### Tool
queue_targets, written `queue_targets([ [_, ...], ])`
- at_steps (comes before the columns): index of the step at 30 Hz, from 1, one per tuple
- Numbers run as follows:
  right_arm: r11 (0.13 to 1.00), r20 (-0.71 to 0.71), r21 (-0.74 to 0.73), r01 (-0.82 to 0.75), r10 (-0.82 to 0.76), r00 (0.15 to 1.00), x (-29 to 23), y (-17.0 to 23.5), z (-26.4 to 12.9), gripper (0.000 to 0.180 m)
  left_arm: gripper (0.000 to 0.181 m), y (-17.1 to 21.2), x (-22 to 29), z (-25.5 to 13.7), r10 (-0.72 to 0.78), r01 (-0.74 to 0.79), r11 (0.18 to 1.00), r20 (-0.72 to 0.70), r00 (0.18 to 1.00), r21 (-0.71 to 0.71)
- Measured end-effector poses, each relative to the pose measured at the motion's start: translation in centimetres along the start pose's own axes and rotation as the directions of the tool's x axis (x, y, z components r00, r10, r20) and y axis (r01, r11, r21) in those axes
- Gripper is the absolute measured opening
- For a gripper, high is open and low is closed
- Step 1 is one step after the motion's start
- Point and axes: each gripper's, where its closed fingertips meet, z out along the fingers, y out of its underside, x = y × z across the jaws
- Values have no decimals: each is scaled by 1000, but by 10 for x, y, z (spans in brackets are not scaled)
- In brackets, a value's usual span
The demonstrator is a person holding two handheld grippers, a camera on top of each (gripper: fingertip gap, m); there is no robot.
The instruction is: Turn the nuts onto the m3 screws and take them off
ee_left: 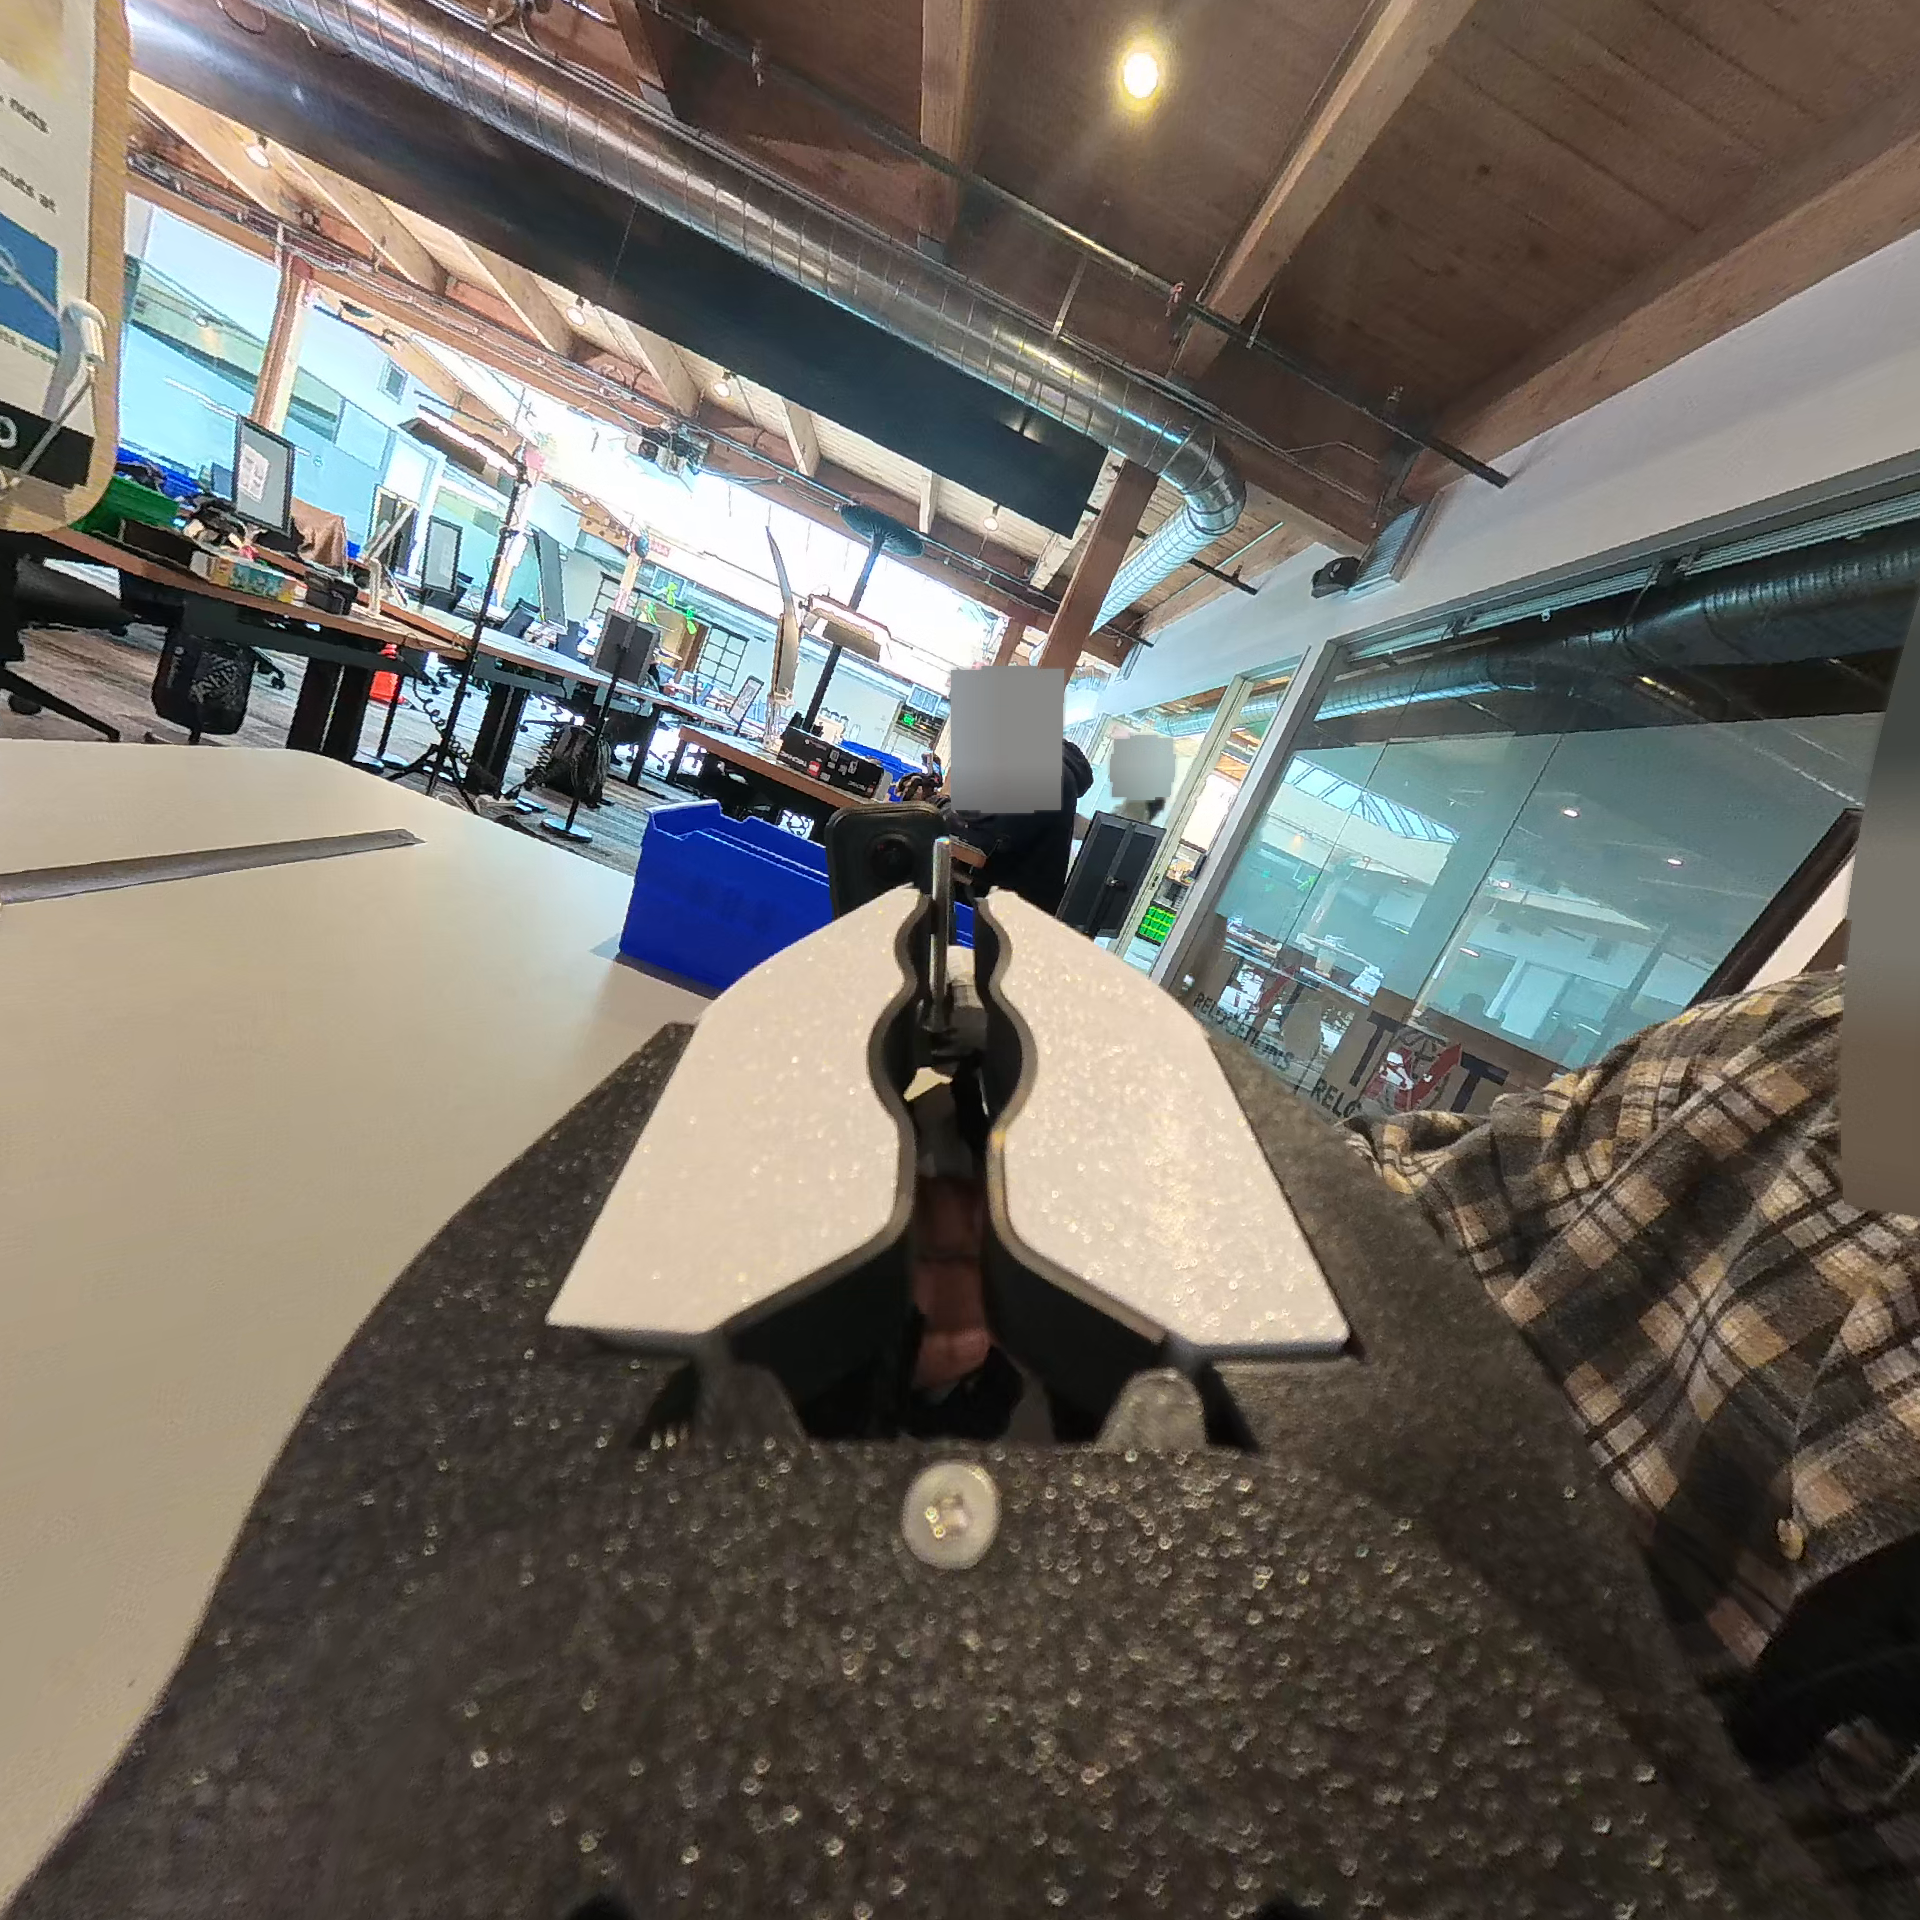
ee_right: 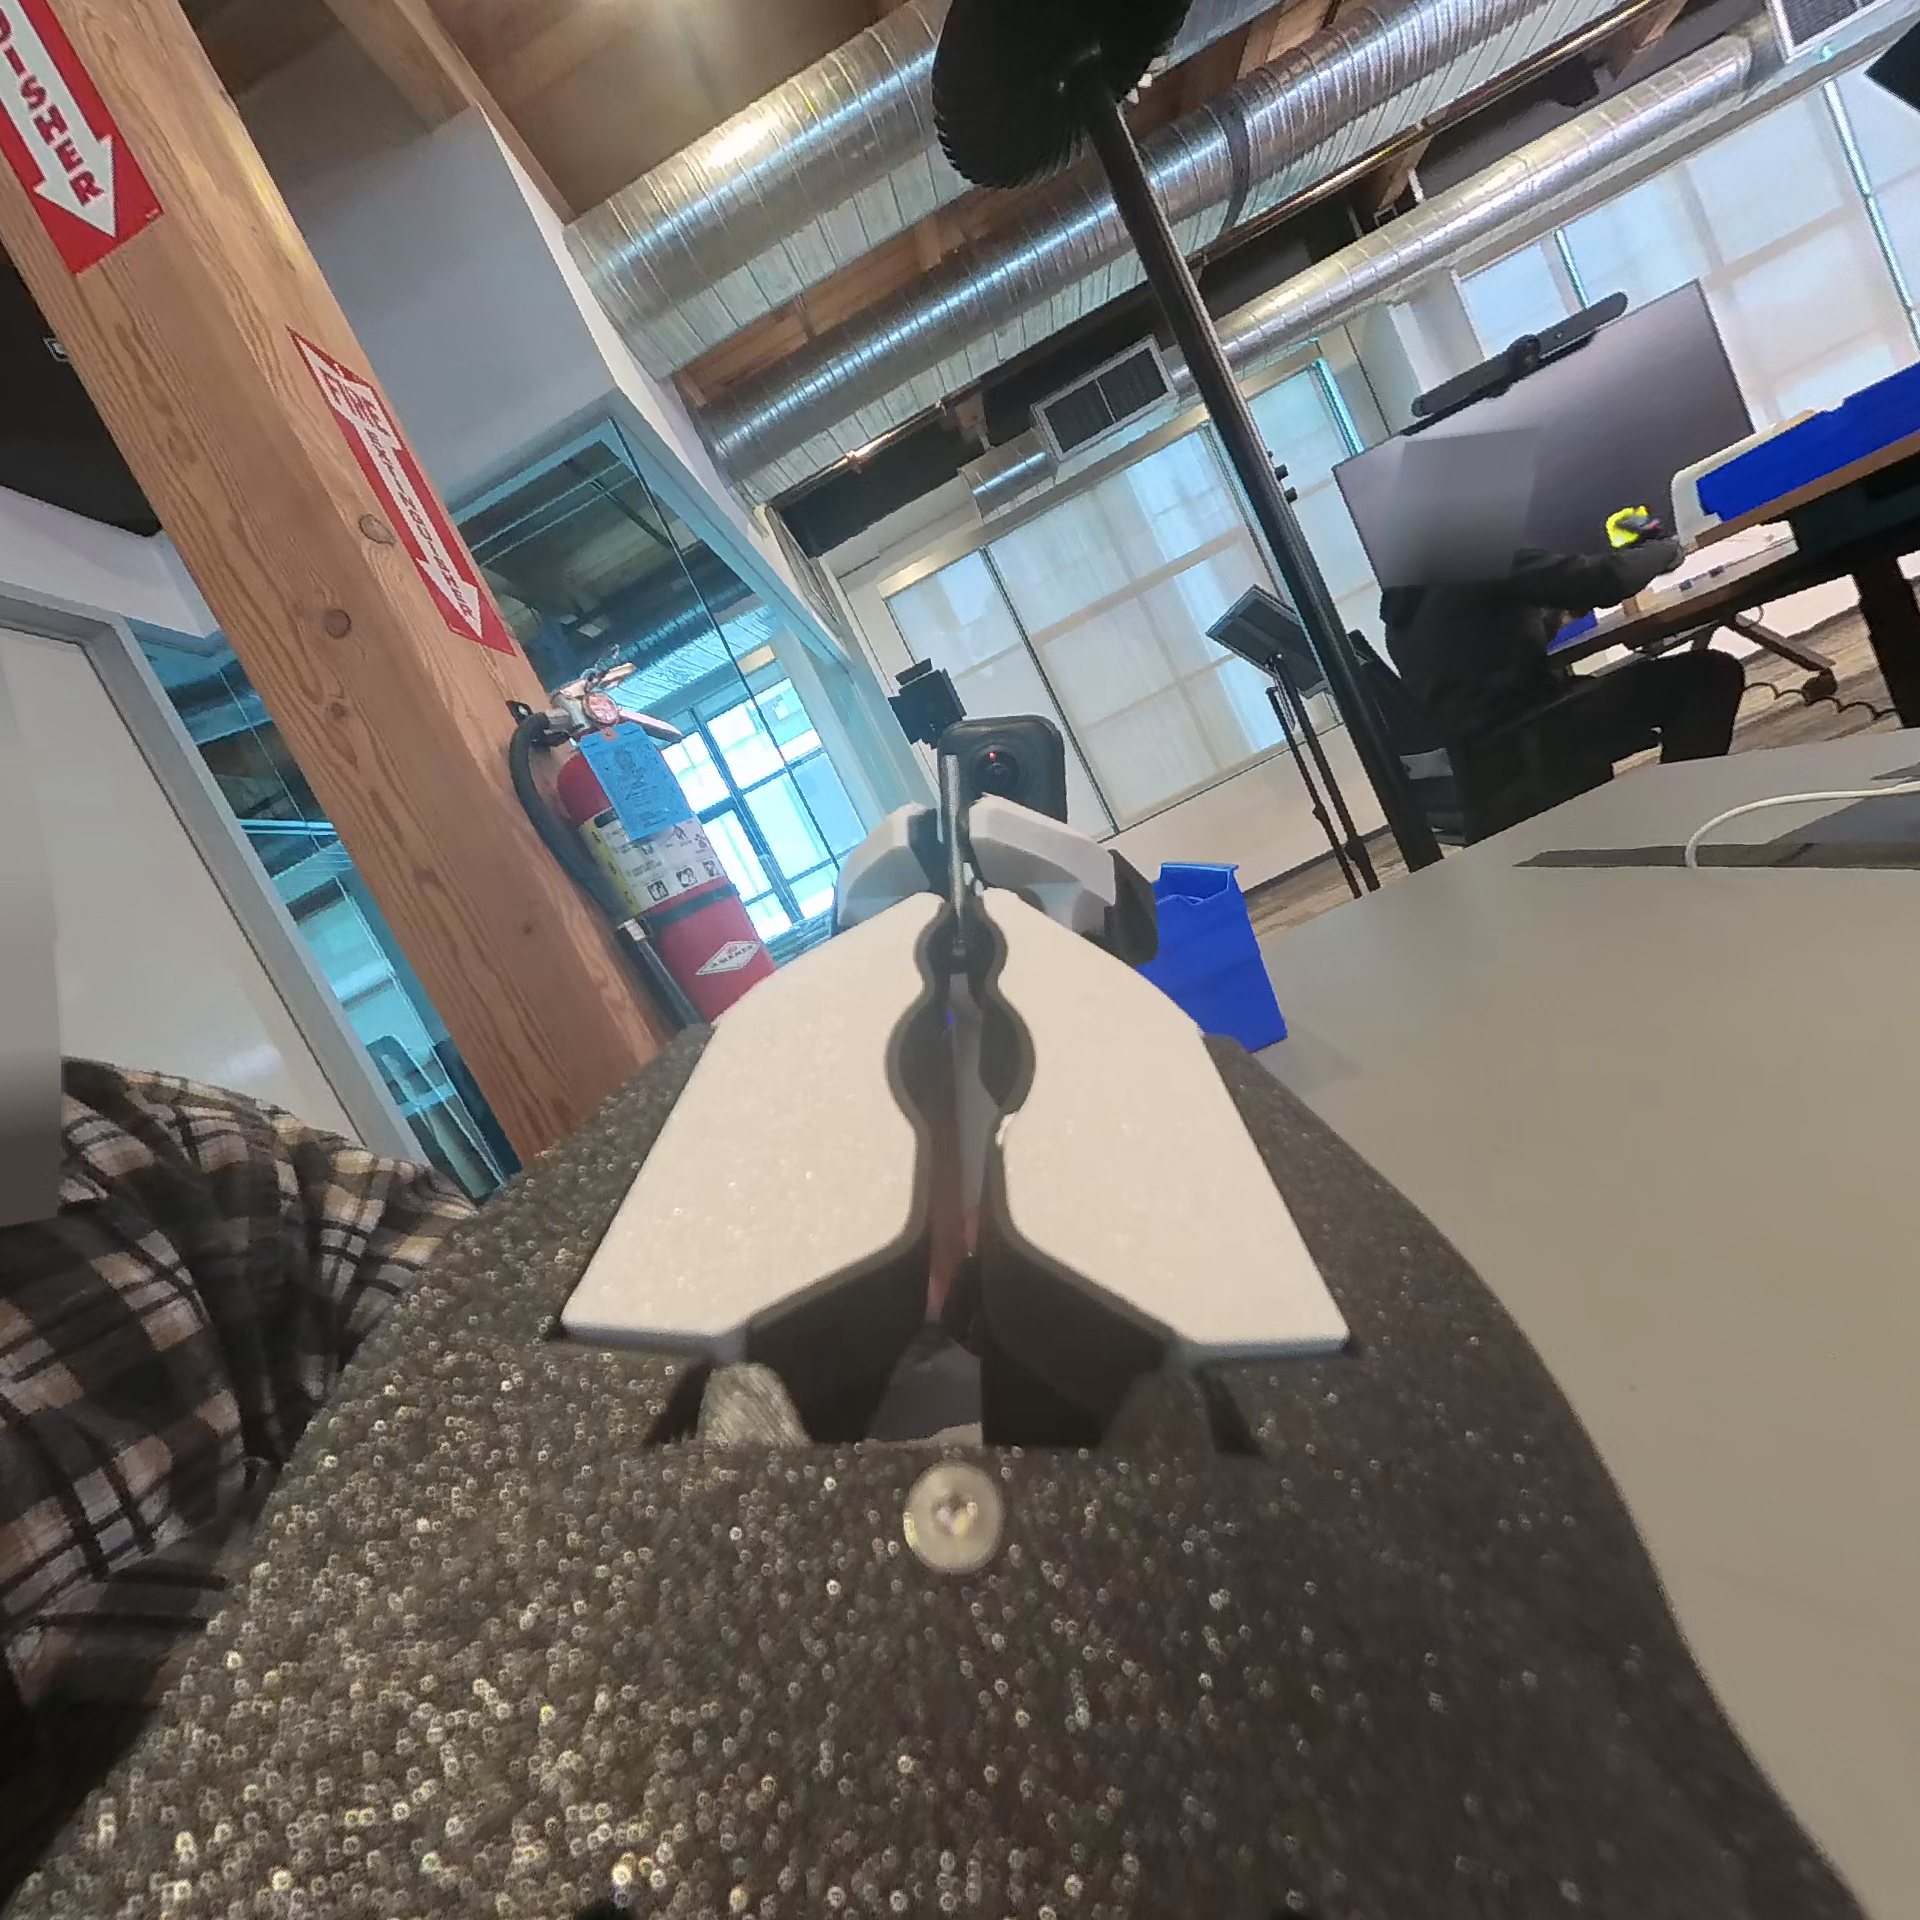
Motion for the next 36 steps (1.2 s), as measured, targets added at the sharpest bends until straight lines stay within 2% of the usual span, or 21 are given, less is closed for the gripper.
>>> queue_targets([
  [18, 1000, 2, -13, 7, -7, 1000, -2, 1, 0, 2, 2, 2, 0, -1, 10, -9, 1000, 9, 1000, -19],
  [24, 1000, 4, -25, 7, -7, 1000, -1, 2, -1, 2, 2, 4, -1, -2, 53, -51, 997, 35, 998, -56],
  [27, 997, -44, -79, 18, -22, 999, 5, 6, -9, 16, 2, 1, -1, -5, 84, -81, 995, 51, 995, -55],
  [31, 982, -120, -126, 140, -155, 981, 10, -8, -26, 15, 2, 7, -5, -8, 108, -99, 989, 73, 992, -112],
  [36, 910, -94, -207, 360, -385, 918, -7, -21, -24, 13, 2, 22, -1, 1, 143, -129, 971, 56, 988, -202],
])
